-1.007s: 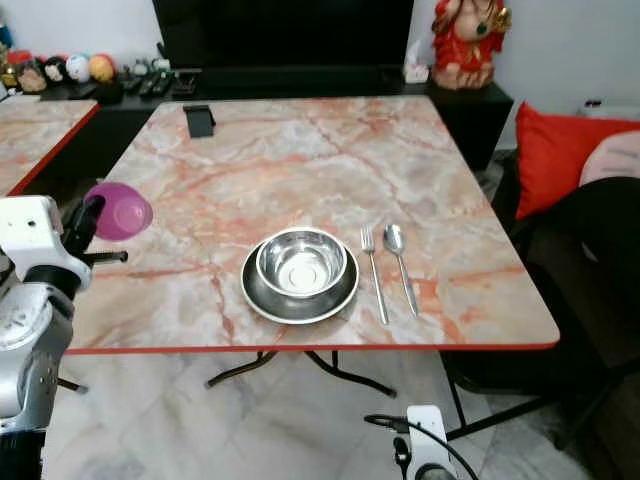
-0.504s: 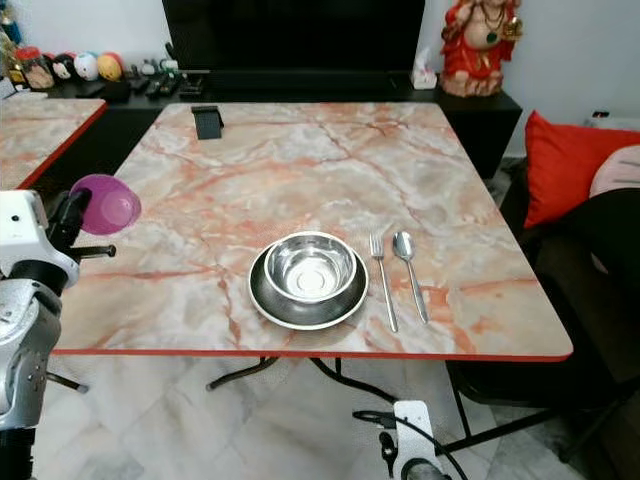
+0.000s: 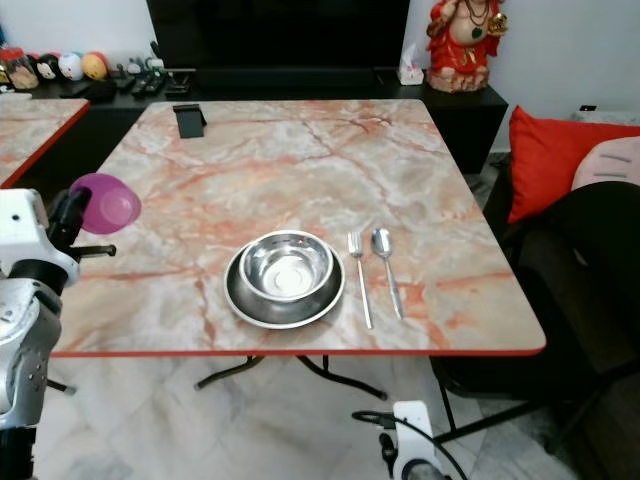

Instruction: Setting the table

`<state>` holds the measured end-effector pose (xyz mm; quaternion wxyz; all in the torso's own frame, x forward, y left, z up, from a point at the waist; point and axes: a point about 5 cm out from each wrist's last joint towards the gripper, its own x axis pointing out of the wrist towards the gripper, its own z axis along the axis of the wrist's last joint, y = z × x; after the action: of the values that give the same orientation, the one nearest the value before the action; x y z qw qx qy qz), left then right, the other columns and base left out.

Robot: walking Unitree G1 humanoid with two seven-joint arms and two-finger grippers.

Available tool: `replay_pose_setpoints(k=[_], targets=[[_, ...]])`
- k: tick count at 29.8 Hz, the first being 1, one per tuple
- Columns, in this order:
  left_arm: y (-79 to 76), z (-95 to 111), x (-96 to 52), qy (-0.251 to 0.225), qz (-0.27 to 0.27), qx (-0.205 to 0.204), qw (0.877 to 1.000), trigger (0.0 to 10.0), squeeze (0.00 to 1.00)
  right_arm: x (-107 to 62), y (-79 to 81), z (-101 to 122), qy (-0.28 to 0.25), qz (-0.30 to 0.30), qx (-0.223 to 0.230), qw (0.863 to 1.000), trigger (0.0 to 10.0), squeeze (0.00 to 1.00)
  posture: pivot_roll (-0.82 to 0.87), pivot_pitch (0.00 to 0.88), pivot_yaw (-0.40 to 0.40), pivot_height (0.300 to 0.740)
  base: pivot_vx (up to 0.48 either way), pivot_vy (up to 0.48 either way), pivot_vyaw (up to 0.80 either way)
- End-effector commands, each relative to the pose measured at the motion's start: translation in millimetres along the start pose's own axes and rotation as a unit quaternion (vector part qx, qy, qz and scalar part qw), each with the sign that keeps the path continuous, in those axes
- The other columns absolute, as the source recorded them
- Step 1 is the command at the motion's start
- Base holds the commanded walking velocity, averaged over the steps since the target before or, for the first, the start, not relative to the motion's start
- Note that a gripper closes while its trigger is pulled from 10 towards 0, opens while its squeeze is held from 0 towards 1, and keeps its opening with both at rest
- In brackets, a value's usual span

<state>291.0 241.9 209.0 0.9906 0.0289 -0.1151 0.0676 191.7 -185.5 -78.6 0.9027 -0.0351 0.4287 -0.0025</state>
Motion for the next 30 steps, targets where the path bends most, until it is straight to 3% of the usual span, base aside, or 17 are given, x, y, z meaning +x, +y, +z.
replay_pose_setpoints(k=[1,17,18,25,30], targets=[[0.9,4.1,0.7,-0.005,0.000,0.001,1.000,10.0,0.00,0.2,3.9,-0.4,0.002,0.007,0.001,1.000,10.0,0.00,-0.04,0.000,0.008,0.740,0.000,-0.300,0.00],[-1.0,0.9,3.7,0.018,-0.036,-0.018,0.999,10.0,0.00,0.4,5.3,0.0,0.003,0.013,0.001,1.000,10.0,0.00,-0.03,0.000,0.011,0.740,0.000,-0.018,0.00],[-2.2,-0.7,5.1,0.027,-0.046,-0.037,0.998,10.0,0.00,0.5,5.5,0.0,0.004,0.015,0.001,1.000,10.0,0.00,-0.03,0.000,0.011,0.740,0.000,0.000,0.00],[1.2,-9.7,14.6,0.077,-0.067,-0.064,0.993,10.0,0.00,0.4,6.4,-0.5,0.005,0.015,0.004,1.000,10.0,0.00,-0.04,0.000,0.017,0.740,0.000,0.000,0.00],[-5.7,-21.1,23.4,0.124,-0.101,-0.085,0.983,10.0,0.00,0.4,7.1,-0.8,0.006,0.015,0.004,1.000,10.0,0.00,-0.03,0.000,0.019,0.740,0.000,0.000,0.00]])
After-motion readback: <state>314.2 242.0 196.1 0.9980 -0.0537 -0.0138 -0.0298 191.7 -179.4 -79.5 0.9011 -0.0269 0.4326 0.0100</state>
